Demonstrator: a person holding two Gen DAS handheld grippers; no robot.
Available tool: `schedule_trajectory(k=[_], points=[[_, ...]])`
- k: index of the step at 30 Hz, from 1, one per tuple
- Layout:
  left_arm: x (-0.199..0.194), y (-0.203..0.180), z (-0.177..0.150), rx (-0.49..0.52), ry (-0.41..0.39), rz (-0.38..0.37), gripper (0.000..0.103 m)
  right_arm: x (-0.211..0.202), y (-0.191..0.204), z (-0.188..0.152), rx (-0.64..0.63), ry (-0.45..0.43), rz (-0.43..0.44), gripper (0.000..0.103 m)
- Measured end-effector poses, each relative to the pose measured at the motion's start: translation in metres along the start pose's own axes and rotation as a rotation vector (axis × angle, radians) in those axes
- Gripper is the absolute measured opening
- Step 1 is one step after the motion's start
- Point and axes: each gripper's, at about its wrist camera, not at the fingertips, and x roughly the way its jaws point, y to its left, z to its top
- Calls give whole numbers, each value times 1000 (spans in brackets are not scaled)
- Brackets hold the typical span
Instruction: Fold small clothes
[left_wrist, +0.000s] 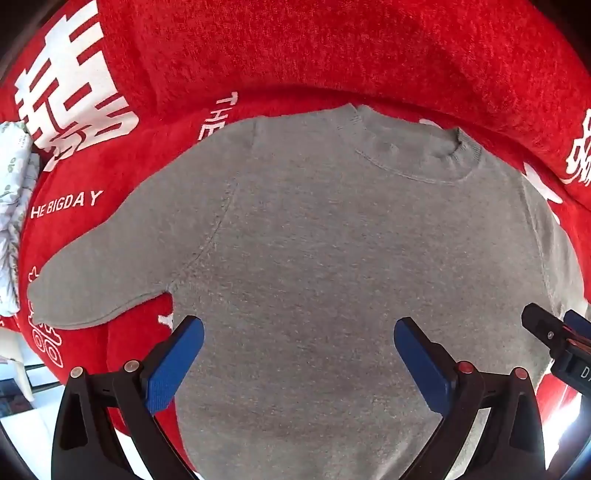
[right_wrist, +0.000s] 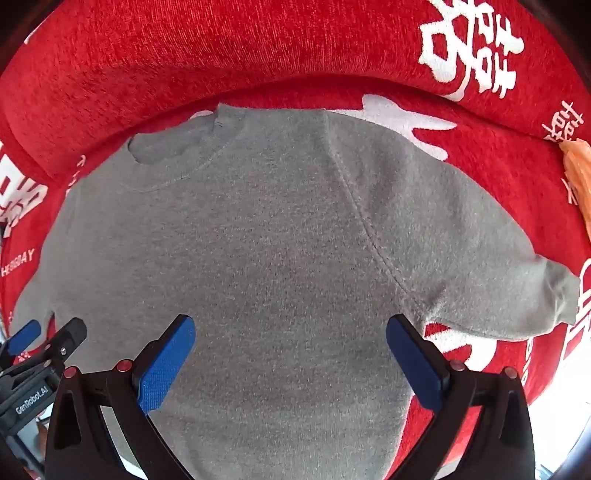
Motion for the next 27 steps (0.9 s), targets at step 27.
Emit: schedule_trajectory(k=[27], points=[[1,-15,17,-4,42,21,103,6,-3,9,-44,9,-5,103]])
